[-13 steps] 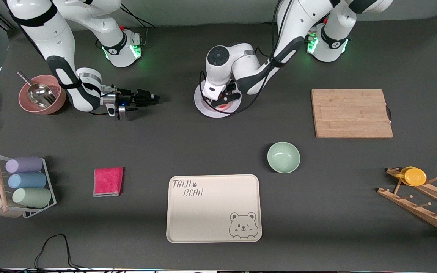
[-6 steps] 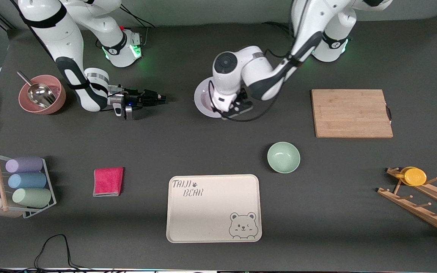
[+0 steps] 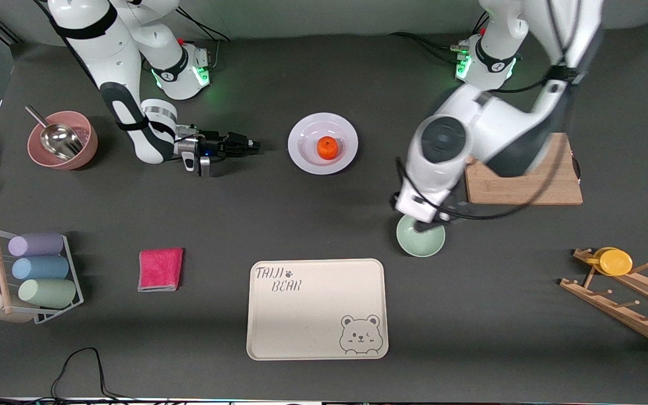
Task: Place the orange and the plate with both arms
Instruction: 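Open the left gripper and withdraw it toward the cutting board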
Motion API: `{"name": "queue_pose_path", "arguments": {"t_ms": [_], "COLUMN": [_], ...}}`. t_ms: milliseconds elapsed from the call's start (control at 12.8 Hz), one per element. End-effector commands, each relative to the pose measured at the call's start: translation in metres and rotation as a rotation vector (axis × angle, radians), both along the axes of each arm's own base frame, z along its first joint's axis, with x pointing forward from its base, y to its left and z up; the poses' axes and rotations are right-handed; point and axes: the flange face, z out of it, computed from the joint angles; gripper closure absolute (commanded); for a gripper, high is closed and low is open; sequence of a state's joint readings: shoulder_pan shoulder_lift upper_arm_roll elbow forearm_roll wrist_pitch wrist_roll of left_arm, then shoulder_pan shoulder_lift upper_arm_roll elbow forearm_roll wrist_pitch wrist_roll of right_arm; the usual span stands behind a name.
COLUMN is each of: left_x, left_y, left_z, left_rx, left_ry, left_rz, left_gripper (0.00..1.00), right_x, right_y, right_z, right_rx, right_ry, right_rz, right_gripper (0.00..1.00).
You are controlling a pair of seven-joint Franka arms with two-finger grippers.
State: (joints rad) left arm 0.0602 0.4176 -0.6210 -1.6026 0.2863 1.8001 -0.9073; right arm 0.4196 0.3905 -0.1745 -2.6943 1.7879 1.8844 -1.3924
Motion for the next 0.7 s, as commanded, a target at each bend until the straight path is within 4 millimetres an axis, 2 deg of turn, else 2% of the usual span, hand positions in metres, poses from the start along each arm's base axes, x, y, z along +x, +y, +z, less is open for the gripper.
{"name": "queue_pose_path", "arguments": {"t_ms": [0,78,234,389,467,623], "left_x": [0.018,0.027,0.035,0.037,0.036,0.033], "left_y": [0.05,0.075,0.114,0.149,0.168,0.208], "left_z": [0.02,0.025,0.038,0.055,0.065,0.081], "left_rx": [0.011,0.04,0.078,0.109,0.106,-0.011], "left_ry": [0.04,0.062,0.089,0.101,0.105,0.121], "left_rz": [-0.078,-0.079,-0.123,-0.171,-0.165,-0.11], "left_gripper": [0.0,0.0,0.0,0.0,0.0,0.0], "right_x": [0.003,0.002,0.001,0.001,0.0,0.005], "right_y": [0.019,0.027,0.048,0.069,0.075,0.081], "right_z": [-0.015,-0.016,-0.016,-0.014,-0.015,-0.017], "right_rx": [-0.006,-0.004,0.021,0.043,0.048,0.054], "right_ry": [-0.037,-0.038,-0.04,-0.042,-0.041,-0.048], "right_rz": [-0.011,-0.011,-0.024,-0.035,-0.034,-0.027], "right_gripper": [0.55,0.55,0.55,0.55,0.55,0.55]}}
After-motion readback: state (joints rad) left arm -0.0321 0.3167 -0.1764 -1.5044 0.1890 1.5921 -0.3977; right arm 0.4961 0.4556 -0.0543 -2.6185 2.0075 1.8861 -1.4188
